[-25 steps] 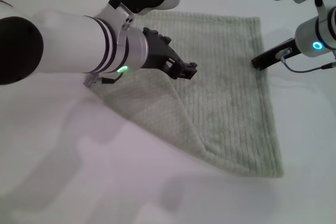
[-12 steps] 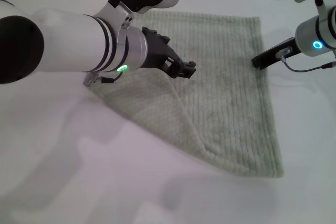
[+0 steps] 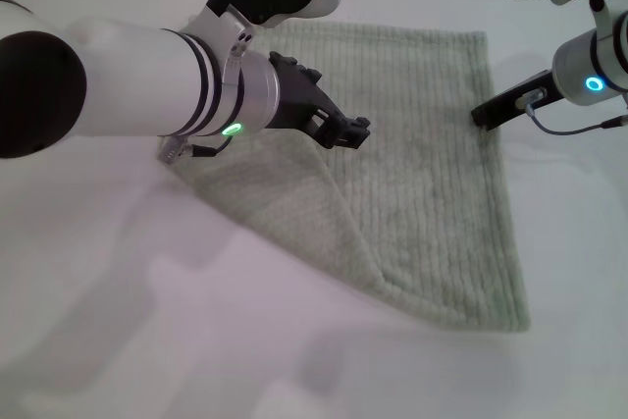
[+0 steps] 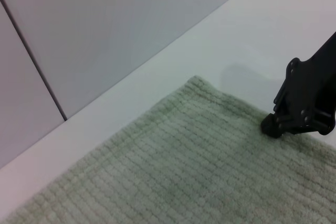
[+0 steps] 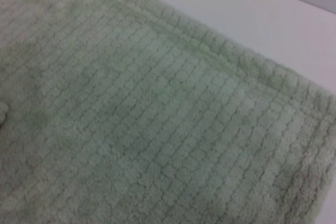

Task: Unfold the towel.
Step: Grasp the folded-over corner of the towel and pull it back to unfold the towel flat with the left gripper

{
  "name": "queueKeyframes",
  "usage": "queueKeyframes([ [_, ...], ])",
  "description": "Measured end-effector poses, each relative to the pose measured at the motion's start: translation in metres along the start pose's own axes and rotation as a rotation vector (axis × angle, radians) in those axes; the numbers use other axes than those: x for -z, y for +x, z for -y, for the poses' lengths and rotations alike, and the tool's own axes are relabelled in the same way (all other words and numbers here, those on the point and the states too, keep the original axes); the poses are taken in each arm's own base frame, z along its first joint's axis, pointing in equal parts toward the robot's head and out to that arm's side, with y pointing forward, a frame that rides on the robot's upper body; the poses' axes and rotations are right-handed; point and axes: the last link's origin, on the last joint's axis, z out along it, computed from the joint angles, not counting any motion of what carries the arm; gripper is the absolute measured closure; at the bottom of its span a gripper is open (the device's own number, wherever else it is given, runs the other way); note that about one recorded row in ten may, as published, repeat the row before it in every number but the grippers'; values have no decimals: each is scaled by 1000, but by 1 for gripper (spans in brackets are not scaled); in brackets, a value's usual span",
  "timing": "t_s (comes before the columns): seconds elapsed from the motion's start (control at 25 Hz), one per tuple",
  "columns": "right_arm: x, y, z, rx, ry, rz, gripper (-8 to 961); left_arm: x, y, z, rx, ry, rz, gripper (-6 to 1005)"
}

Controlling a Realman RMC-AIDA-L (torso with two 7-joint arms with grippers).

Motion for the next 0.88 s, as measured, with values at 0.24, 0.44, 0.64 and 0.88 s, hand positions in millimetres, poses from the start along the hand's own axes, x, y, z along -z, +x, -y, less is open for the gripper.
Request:
queueKeyframes([
  [0.24, 0, -1, 0, 1, 1, 2, 954, 0, -1, 1, 7, 2, 2, 296],
  [0.44, 0, -1, 0, 1, 1, 2, 954, -1, -2, 2, 9, 5, 3, 298],
  [0.64, 0, 0, 0, 0, 0, 1, 954, -2, -2, 4, 11, 11, -3, 300],
  [0.88, 0, 0, 0, 0, 0, 1, 953, -7, 3, 3, 4, 6, 7, 302],
])
